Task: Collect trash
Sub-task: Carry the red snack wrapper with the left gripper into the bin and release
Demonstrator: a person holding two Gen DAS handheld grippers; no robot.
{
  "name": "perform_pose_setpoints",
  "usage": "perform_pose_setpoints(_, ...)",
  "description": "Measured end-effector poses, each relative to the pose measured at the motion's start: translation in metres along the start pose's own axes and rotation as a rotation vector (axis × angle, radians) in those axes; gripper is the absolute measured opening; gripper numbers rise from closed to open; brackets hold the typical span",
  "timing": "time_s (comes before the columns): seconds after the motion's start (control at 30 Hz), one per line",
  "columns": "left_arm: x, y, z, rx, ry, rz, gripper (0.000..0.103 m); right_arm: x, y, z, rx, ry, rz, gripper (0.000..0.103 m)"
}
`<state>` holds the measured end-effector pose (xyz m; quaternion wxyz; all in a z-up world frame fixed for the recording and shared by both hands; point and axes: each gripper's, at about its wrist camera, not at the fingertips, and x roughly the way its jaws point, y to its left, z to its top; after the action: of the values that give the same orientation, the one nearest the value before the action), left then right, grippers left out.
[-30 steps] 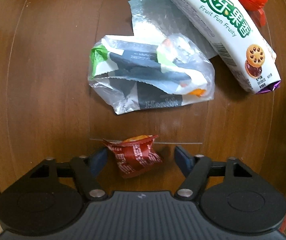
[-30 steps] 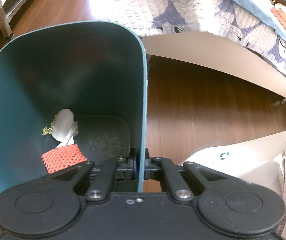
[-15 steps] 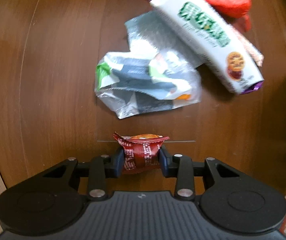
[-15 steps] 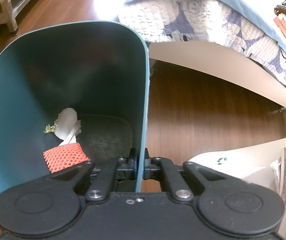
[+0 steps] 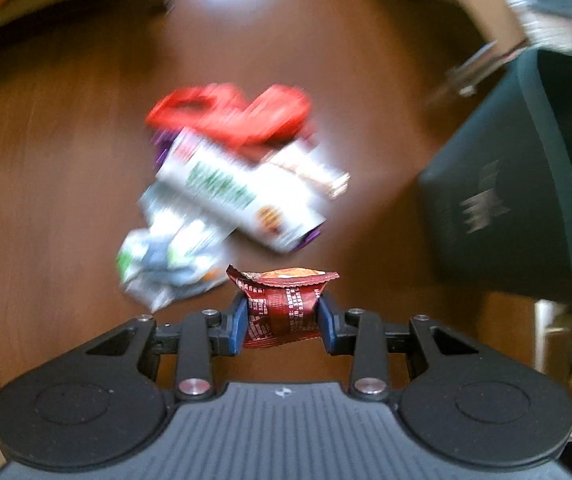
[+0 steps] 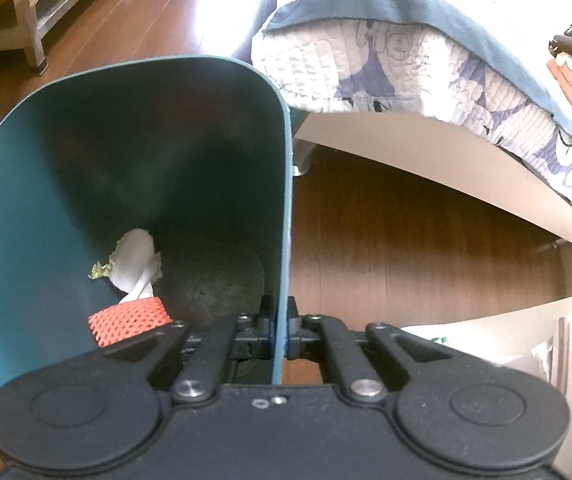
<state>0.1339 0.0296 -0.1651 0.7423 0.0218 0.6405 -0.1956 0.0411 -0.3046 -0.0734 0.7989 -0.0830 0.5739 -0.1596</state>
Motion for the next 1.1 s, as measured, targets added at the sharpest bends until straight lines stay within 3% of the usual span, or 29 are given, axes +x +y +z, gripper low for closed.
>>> perform_pose_setpoints(0.2, -0.047, -0.068, 0.027, 0.143, -0.151, -0.083, 0.035, -0.004, 0.004, -0.002, -0.004, -0.023, -0.011, 0.003)
perform_pose_setpoints(0.33, -0.059, -0.111, 0.041, 0.22, -0.196, -0.148, 0.035, -0.004, 0.006, -0.001, -0.005, -0.039, -0.017, 0.003)
perform_pose_setpoints(0.5, -0.045, -0.153, 0.054, 0.267, -0.185, -0.191, 0.035, -0.008, 0.011, 0.002, -0.033, -0.056, -0.006, 0.003)
perform_pose_setpoints(0.67, -0.014, -0.186, 0.069, 0.287, -0.116, -0.215, 0.035, -0.012, 0.02, 0.005, -0.09, -0.086, -0.01, 0.003)
perform_pose_setpoints(1.1, 0.055, -0.228, 0.072, 0.379, 0.005, -0.104, 0.035, -0.014, 0.024, 0.007, -0.116, -0.107, -0.008, 0.003)
